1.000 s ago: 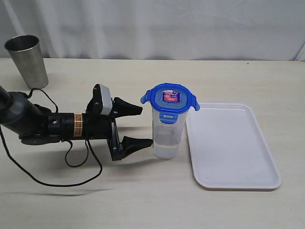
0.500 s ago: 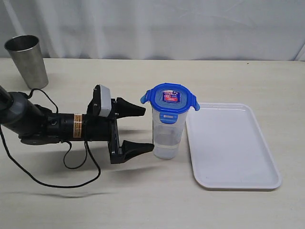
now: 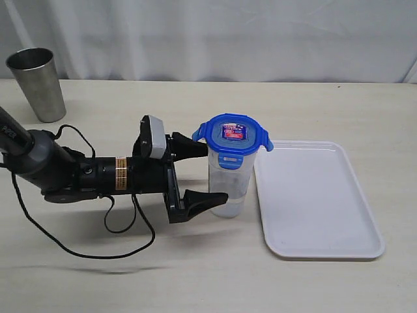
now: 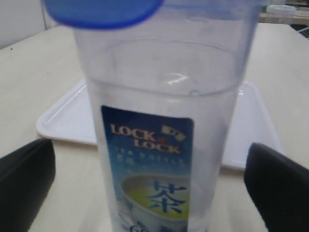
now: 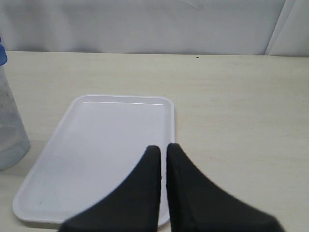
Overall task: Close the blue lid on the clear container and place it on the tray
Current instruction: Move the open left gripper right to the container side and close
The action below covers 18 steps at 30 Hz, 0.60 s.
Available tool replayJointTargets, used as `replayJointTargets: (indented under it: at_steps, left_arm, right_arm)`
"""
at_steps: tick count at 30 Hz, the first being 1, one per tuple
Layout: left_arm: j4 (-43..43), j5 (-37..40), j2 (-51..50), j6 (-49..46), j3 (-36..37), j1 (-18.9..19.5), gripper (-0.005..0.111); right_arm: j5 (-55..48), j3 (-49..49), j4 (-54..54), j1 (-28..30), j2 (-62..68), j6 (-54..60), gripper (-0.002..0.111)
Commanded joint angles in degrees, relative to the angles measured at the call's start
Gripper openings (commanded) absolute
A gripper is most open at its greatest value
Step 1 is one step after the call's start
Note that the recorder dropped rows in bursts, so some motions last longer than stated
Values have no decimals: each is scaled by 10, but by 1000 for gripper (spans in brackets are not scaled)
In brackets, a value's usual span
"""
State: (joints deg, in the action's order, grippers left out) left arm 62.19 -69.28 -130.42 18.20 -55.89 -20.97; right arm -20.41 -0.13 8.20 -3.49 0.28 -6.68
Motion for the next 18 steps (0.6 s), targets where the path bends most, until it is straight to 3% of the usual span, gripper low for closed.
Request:
replayJointTargets:
  at_steps: [1, 18]
  left_arm:
    - [-16, -4, -1, -1, -2, -4, 105]
    - [-14, 0, -1, -34, -2, -34, 105]
  right_arm:
    - [7, 1, 0, 1, -3, 0, 5]
    - [7, 1, 0, 1, -3, 0, 5]
